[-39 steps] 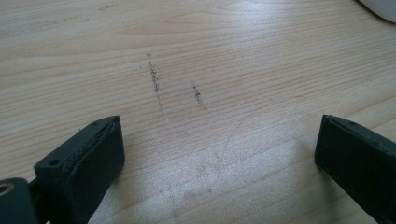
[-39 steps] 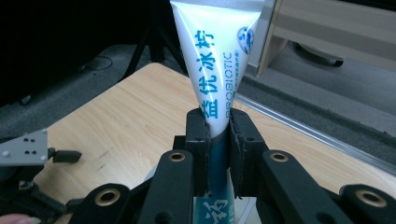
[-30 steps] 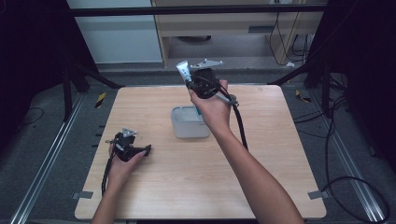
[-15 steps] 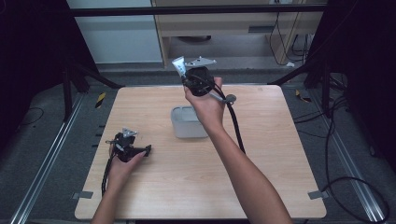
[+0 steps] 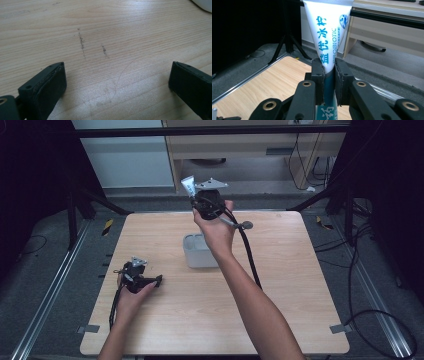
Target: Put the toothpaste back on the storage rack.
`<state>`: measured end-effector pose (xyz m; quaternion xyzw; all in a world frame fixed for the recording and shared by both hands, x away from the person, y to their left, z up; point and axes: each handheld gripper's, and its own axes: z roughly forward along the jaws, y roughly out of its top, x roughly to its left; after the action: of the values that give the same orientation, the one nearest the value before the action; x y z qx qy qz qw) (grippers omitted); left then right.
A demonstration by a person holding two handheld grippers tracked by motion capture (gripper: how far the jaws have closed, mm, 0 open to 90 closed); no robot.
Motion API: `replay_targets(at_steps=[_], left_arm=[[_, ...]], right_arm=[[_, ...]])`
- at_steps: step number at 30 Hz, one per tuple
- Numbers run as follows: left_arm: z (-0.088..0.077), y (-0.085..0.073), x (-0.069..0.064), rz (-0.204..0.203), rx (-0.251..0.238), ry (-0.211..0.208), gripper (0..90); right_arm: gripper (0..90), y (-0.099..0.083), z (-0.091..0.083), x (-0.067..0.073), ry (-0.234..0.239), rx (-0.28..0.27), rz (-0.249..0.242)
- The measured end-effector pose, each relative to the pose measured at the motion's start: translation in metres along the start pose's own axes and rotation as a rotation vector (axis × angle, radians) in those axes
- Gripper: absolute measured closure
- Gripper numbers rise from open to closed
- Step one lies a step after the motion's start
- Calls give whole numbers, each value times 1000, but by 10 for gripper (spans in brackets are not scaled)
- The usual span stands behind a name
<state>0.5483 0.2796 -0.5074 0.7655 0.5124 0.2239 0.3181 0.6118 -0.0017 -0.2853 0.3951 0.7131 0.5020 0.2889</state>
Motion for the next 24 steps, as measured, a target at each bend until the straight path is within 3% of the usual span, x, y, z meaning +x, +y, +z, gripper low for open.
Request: replay_targets(at_steps=[3,9,17,24], left_arm=[[0,0,0,1,0,0,7],[0,0,0,-1,-1,1,7],[1,0,0,-1,-2,1,7],[1,0,0,-1,-2,1,7]], right_arm=[[797,-1,2,0,-18,9,1],[796,-5,7,-2,-24,-28,17],[796,-18,8,3,-31,-70,10],[796,-34,13,0,-33,-71,26]])
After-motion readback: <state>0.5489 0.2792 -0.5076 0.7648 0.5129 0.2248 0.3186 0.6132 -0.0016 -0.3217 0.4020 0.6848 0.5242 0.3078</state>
